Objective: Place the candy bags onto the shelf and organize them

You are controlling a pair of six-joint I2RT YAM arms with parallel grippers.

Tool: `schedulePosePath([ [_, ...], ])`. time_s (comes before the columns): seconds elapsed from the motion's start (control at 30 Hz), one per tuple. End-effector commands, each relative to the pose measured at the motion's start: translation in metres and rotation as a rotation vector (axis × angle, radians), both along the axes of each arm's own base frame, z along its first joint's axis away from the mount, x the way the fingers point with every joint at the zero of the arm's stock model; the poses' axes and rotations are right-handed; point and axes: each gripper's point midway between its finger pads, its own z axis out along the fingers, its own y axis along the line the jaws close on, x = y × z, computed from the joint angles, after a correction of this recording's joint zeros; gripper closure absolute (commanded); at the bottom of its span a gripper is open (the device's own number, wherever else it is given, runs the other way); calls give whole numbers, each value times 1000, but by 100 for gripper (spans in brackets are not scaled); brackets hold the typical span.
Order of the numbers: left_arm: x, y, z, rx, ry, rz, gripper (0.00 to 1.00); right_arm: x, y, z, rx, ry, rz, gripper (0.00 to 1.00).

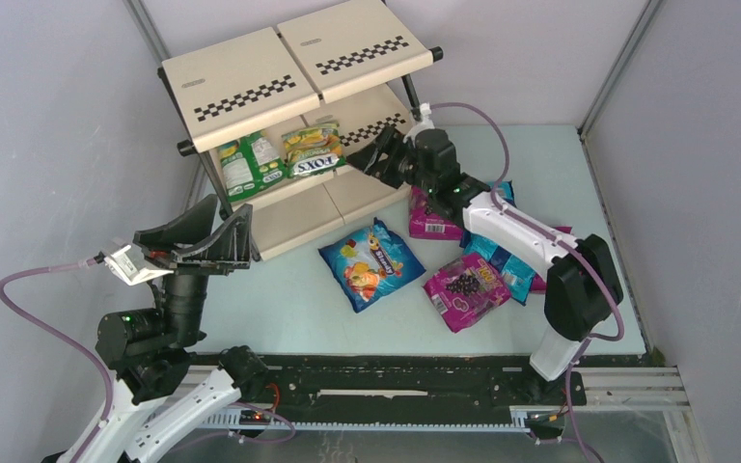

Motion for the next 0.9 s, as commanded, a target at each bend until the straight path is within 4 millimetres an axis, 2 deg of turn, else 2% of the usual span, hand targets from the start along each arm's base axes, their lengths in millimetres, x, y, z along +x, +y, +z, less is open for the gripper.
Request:
schedulePosePath([
  [0.0, 2, 0, 1, 14, -10, 17, 0, -4, 25, 19, 166, 4, 2, 25],
  [0.17, 3, -1, 1, 15, -9, 18, 0, 2, 34, 16, 229, 25, -3, 32],
  [0.33, 1, 0, 2, 14, -14, 15, 0, 12, 35, 8, 244, 43, -19, 44],
  [0.53, 1, 1, 2, 14, -14, 18, 0, 24, 43, 15, 258, 38, 5, 66],
  [0.67, 1, 1, 2, 13, -16, 17, 0, 34, 53, 14, 238, 35, 17, 85],
  [0.87, 0, 2, 2, 9, -17, 19, 0, 46, 53, 15, 263, 45, -27, 100],
])
